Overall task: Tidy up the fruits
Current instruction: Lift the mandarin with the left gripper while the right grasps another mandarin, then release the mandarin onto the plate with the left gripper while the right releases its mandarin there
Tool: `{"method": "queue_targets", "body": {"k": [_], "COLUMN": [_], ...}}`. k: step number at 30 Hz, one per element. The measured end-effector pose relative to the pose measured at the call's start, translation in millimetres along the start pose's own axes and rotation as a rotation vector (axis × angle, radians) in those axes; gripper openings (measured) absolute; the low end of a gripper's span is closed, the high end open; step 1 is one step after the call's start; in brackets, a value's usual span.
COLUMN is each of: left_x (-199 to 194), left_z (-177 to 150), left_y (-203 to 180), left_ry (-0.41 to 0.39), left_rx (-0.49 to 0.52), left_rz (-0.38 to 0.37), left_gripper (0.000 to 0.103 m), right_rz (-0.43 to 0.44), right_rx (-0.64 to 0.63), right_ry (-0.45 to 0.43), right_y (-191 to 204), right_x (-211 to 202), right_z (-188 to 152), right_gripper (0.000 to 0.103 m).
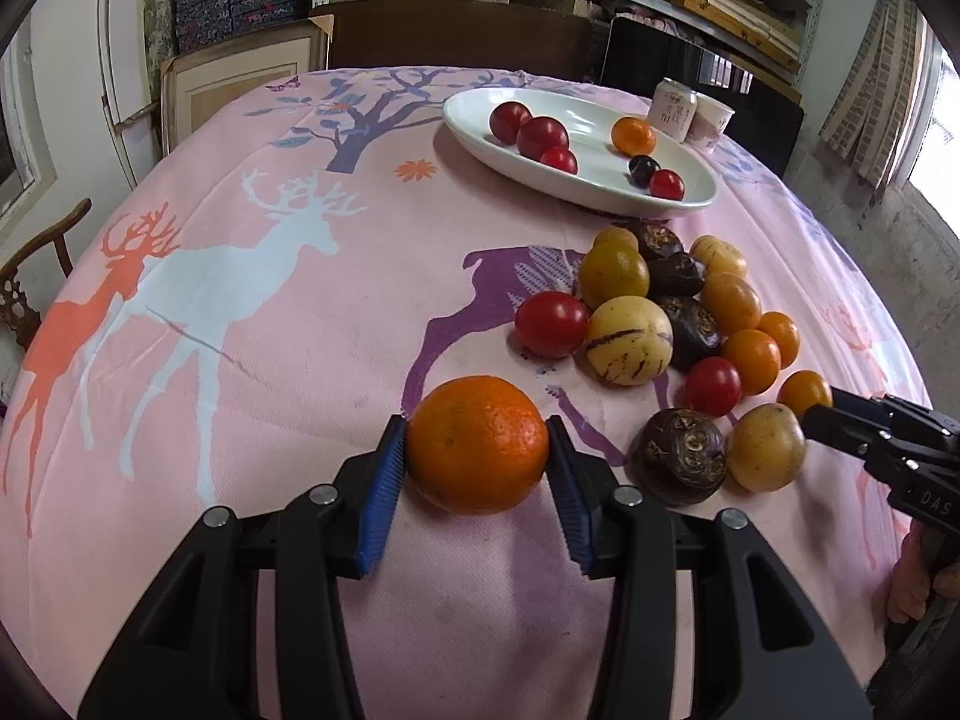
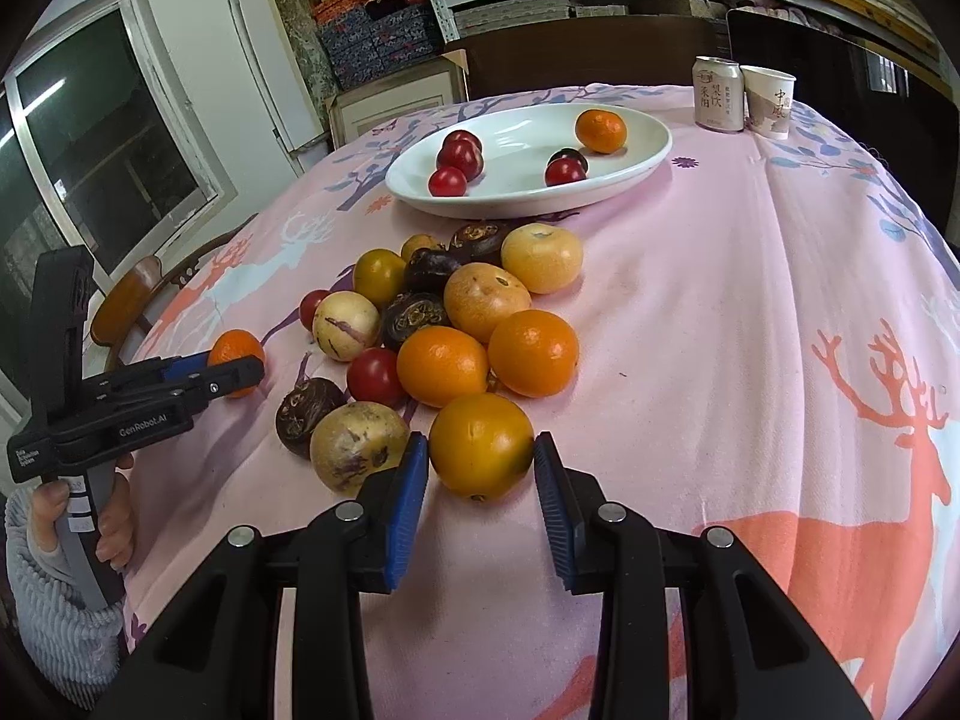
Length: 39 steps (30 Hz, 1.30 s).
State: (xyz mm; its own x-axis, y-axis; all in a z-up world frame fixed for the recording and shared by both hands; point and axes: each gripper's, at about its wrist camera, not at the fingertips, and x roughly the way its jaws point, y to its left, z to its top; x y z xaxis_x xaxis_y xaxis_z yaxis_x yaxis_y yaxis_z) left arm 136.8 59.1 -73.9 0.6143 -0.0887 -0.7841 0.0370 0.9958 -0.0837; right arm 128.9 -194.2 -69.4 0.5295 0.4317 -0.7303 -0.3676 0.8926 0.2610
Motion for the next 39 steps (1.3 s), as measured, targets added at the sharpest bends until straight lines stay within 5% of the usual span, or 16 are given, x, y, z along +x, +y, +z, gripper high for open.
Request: {"method": "queue_targets", "body": {"k": [10, 26, 33, 39], "left_x": [-17.6, -9.1, -3.3, -3.8], "left_z": [32.0, 52.8, 63.2, 113.5], "left_y": [-8.0, -9.2, -17.0, -34.6], "left_ry": [-0.089, -0.096, -0.099, -0.158], "left_rx": [0.051, 0.048, 0.070, 0.118], "left_rz": [0.062, 0.032, 0.028, 0.020], "left_gripper": [0.045, 0.044, 0.045, 0.044], "right_rz": [-0.027, -0.055, -0.050, -0.096], "right_rx": [0.012, -0.052, -0.022, -0.038], "right_ry": [-0.070, 0.085, 0.018, -0.115], "right_y": [-5.5, -1.0, -5.4, -10.2], "right_x": [-20.1, 24.7, 9.1, -16.0], "right_z": [21.4, 12.3, 22.2, 91.2], "right_gripper": [0.029, 0.043, 0.038, 0.038]}}
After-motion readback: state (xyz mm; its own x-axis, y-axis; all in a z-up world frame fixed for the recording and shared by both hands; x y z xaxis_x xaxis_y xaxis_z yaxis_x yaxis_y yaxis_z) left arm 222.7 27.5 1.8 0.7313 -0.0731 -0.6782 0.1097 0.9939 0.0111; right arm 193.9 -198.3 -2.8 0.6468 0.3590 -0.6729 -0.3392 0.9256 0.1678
